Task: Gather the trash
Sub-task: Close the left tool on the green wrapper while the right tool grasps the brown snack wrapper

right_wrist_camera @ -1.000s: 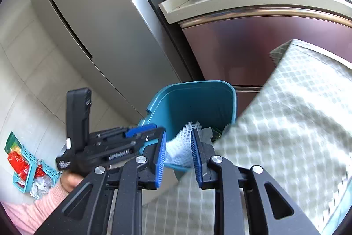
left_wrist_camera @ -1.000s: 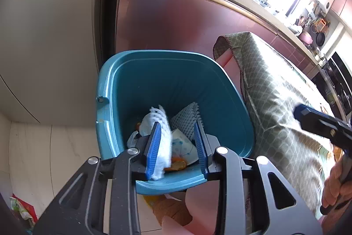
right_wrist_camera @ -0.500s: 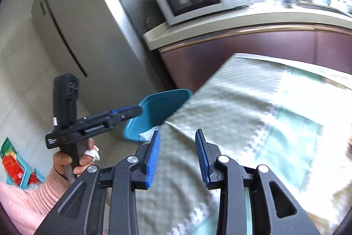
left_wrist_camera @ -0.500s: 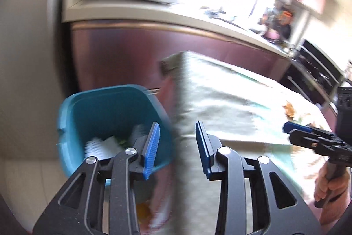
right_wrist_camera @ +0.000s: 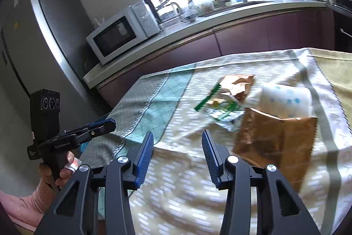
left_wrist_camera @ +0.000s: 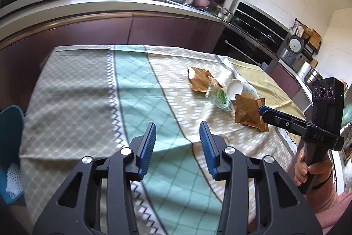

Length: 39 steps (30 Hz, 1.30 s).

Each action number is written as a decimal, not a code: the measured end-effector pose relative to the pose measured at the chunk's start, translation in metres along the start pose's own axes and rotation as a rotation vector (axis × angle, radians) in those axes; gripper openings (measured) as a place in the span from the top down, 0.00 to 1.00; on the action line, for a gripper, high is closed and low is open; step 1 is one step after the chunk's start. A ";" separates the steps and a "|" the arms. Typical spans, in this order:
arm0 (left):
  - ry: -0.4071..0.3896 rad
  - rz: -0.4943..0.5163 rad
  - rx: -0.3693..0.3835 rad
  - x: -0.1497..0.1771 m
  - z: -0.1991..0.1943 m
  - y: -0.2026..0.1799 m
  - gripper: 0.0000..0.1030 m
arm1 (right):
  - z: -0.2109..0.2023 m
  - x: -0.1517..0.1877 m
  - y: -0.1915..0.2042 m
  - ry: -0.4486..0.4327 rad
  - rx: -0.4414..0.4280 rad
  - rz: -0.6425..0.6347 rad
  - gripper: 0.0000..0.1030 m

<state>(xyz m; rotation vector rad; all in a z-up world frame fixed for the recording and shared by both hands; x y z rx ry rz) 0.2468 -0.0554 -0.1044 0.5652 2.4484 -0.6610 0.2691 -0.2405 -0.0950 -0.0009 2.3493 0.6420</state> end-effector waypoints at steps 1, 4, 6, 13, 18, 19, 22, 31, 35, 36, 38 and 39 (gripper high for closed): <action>0.016 0.002 0.009 -0.002 0.011 -0.008 0.60 | -0.006 0.001 -0.012 -0.009 0.016 0.019 0.57; 0.064 0.011 0.059 -0.011 0.044 -0.032 0.58 | -0.019 0.004 -0.046 -0.036 0.060 0.082 0.57; 0.089 0.014 0.072 -0.018 0.064 -0.045 0.58 | -0.027 0.005 -0.065 -0.056 0.087 0.117 0.56; 0.153 -0.008 0.075 -0.041 0.117 -0.063 0.57 | -0.041 0.013 -0.120 -0.081 0.122 0.215 0.51; 0.199 -0.061 0.078 -0.047 0.144 -0.060 0.55 | -0.029 0.017 -0.132 -0.054 0.104 0.235 0.51; 0.205 -0.070 0.082 -0.048 0.146 -0.059 0.55 | -0.026 0.017 -0.132 -0.050 0.095 0.237 0.51; 0.221 -0.085 0.090 -0.052 0.158 -0.058 0.55 | -0.020 0.018 -0.130 -0.039 0.070 0.239 0.51; 0.248 -0.070 0.114 -0.062 0.177 -0.070 0.67 | -0.011 0.019 -0.125 -0.017 0.034 0.231 0.59; 0.252 -0.066 0.130 -0.057 0.179 -0.076 0.82 | -0.010 0.022 -0.124 -0.007 0.026 0.234 0.75; 0.252 -0.065 0.134 -0.056 0.179 -0.078 0.86 | -0.010 0.023 -0.123 -0.005 0.025 0.233 0.80; 0.243 -0.059 0.134 -0.054 0.176 -0.080 0.90 | -0.011 0.025 -0.123 -0.005 0.023 0.232 0.86; 0.236 -0.052 0.134 -0.054 0.174 -0.081 0.92 | -0.011 0.025 -0.122 -0.003 0.019 0.230 0.90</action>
Point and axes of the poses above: each gripper's, at about its wrist camera, not at the fingertips, and z roughly the way its jaws point, y to its left, x to its underside, the point moved 10 cm from there along z, roughly the way its jaws point, and after that the axes turned 10 degrees about y, right-handed, at the moved point
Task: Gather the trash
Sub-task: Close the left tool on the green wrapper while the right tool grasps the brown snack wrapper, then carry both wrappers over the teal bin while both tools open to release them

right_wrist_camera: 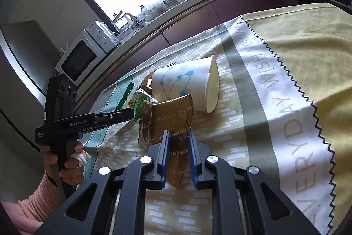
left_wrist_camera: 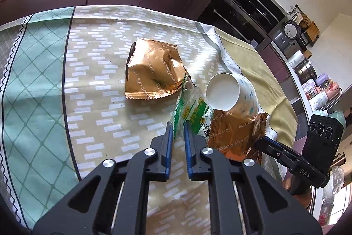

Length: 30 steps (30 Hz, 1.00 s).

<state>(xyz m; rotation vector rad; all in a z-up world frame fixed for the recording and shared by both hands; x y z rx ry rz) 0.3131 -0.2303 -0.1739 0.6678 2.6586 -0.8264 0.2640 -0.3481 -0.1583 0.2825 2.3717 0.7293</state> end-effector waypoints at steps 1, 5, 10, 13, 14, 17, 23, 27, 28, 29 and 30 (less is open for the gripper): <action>-0.007 0.007 -0.006 0.001 -0.002 -0.002 0.93 | 0.000 0.000 0.001 -0.001 0.000 -0.003 0.91; -0.035 0.028 -0.017 0.005 -0.013 -0.007 0.94 | -0.005 0.001 0.007 -0.014 -0.009 -0.018 0.96; -0.083 0.030 -0.022 0.014 -0.040 -0.005 0.95 | -0.013 0.000 0.024 -0.031 -0.033 -0.049 0.98; -0.115 0.016 -0.015 0.021 -0.062 0.003 0.95 | -0.016 -0.002 0.036 -0.039 -0.041 -0.075 0.98; -0.128 0.010 -0.019 0.023 -0.070 0.006 0.95 | -0.016 -0.002 0.041 -0.041 -0.045 -0.083 0.98; -0.165 -0.002 -0.017 0.034 -0.095 0.016 0.95 | -0.019 -0.004 0.057 -0.050 -0.059 -0.114 0.98; -0.237 -0.038 -0.038 0.056 -0.148 0.042 0.95 | -0.023 -0.008 0.095 -0.065 -0.084 -0.186 0.98; -0.287 -0.068 -0.072 0.074 -0.183 0.065 0.95 | -0.022 -0.010 0.124 -0.072 -0.116 -0.232 0.98; -0.298 -0.080 -0.076 0.078 -0.191 0.071 0.95 | -0.021 -0.010 0.131 -0.071 -0.127 -0.241 0.98; -0.310 -0.090 -0.085 0.083 -0.201 0.078 0.95 | -0.018 -0.010 0.140 -0.067 -0.140 -0.254 0.98; -0.321 -0.101 -0.095 0.088 -0.210 0.085 0.95 | -0.015 -0.010 0.149 -0.062 -0.153 -0.266 0.98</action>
Point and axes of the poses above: each gripper's, at about its wrist camera, not at the fingertips, and z roughly the way its jaws point, y to its left, x to its underside, the point moved 10 cm from there along z, roughly the way its jaws point, and after that the axes turned 10 degrees about y, right-handed, at the moved point
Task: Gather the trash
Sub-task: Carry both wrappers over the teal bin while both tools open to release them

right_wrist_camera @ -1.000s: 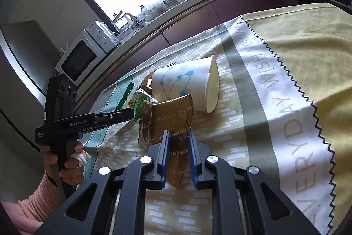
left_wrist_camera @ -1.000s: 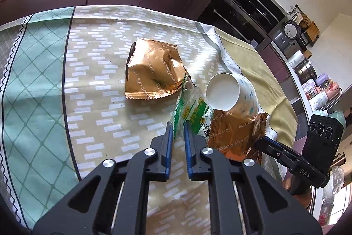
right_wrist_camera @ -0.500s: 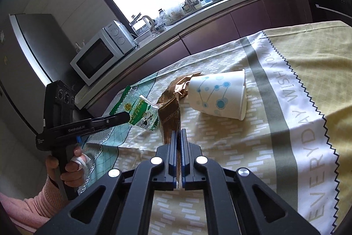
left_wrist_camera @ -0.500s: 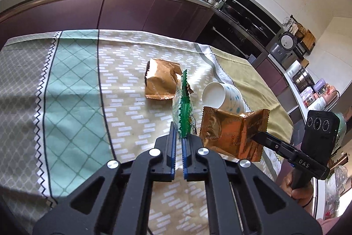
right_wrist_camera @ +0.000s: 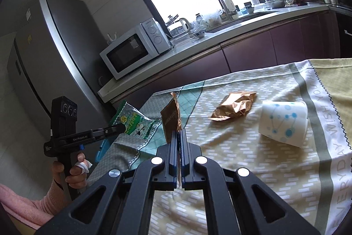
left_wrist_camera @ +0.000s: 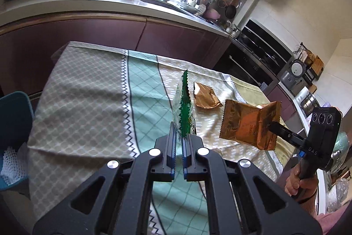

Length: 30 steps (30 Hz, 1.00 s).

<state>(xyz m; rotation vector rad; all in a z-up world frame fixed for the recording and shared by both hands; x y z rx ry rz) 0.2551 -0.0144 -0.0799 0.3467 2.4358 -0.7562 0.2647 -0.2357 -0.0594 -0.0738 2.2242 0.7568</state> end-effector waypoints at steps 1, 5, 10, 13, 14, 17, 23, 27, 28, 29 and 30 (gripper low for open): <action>-0.011 -0.008 -0.013 0.001 -0.009 0.007 0.95 | 0.005 -0.001 0.009 0.006 -0.018 -0.010 0.98; -0.062 -0.050 -0.068 0.007 -0.049 0.045 0.95 | 0.035 -0.007 0.046 0.044 -0.090 -0.061 0.98; -0.125 -0.111 -0.157 0.014 -0.102 0.098 0.95 | 0.080 -0.014 0.102 0.098 -0.195 -0.129 0.98; -0.154 -0.159 -0.220 0.020 -0.129 0.135 0.95 | 0.109 -0.020 0.136 0.137 -0.248 -0.172 0.98; -0.158 -0.175 -0.236 0.024 -0.136 0.148 0.95 | 0.118 -0.021 0.147 0.151 -0.259 -0.186 0.98; -0.162 -0.223 -0.293 0.030 -0.151 0.187 0.95 | 0.146 -0.023 0.181 0.188 -0.286 -0.233 0.98; -0.129 -0.297 -0.398 0.047 -0.157 0.254 0.95 | 0.202 -0.018 0.238 0.281 -0.308 -0.272 0.98; -0.087 -0.337 -0.416 0.053 -0.140 0.281 0.95 | 0.240 -0.011 0.259 0.342 -0.290 -0.281 0.98; -0.076 -0.350 -0.416 0.055 -0.137 0.289 0.95 | 0.250 -0.010 0.261 0.356 -0.281 -0.281 0.98; -0.069 -0.358 -0.419 0.058 -0.134 0.294 0.95 | 0.259 -0.007 0.263 0.371 -0.275 -0.281 0.98; -0.062 -0.360 -0.424 0.060 -0.131 0.299 0.95 | 0.268 -0.004 0.265 0.386 -0.266 -0.279 0.98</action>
Point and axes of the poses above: each gripper's, at about its wrist camera, not at the fingertips, and z roughly the way its jaws point, y to its left, x to its underside, the point moved 10 cm from there along z, roughly the way its jaws point, and after that the axes turned 10 degrees about y, right-handed, at the moved point
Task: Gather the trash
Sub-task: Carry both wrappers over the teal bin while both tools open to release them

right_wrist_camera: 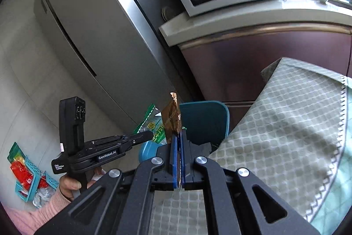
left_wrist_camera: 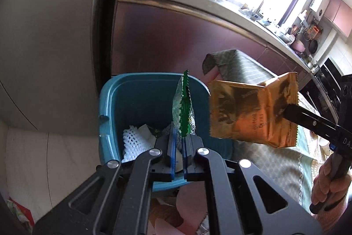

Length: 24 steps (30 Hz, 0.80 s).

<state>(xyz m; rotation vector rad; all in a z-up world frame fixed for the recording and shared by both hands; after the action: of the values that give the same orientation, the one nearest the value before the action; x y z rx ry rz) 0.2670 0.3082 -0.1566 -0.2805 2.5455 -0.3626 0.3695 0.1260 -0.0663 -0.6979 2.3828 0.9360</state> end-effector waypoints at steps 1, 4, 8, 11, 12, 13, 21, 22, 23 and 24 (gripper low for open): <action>0.009 -0.004 -0.008 0.000 0.005 0.005 0.95 | 0.008 0.000 -0.002 0.014 0.006 0.008 0.98; 0.030 -0.019 -0.014 0.003 0.017 0.009 0.95 | 0.034 -0.002 -0.004 0.048 0.025 0.026 0.98; 0.054 -0.030 -0.031 0.004 0.032 0.016 0.95 | 0.059 -0.002 -0.012 0.080 0.046 0.060 0.98; 0.071 -0.024 -0.041 0.004 0.044 0.014 0.94 | 0.075 -0.003 -0.018 0.112 0.049 0.103 0.93; 0.077 -0.023 -0.047 0.004 0.048 0.014 0.91 | 0.079 -0.002 -0.019 0.123 0.046 0.120 0.93; 0.083 -0.024 -0.047 0.004 0.052 0.014 0.90 | 0.080 -0.003 -0.021 0.123 0.045 0.131 0.93; 0.100 -0.027 -0.042 0.007 0.070 0.005 0.84 | 0.073 0.003 -0.025 0.103 0.024 0.135 0.80; 0.097 -0.027 -0.040 0.007 0.069 0.003 0.83 | 0.070 0.005 -0.026 0.100 0.021 0.134 0.80; 0.092 -0.026 -0.039 0.007 0.068 0.002 0.83 | 0.066 0.007 -0.027 0.096 0.018 0.133 0.80; 0.088 -0.026 -0.034 0.007 0.066 -0.001 0.83 | 0.062 0.009 -0.028 0.092 0.015 0.133 0.80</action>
<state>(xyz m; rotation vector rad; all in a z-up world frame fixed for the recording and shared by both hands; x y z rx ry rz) 0.2976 0.2925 -0.2138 -0.3166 2.6386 -0.3494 0.3948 0.1501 -0.1248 -0.5948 2.5407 0.9579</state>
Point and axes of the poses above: each gripper's, at about its wrist camera, not at the fingertips, and z roughly the way its jaws point, y to its left, x to its underside, the point moved 10 cm from there along z, roughly the way its jaws point, and after that the axes turned 10 degrees about y, right-handed, at the moved point
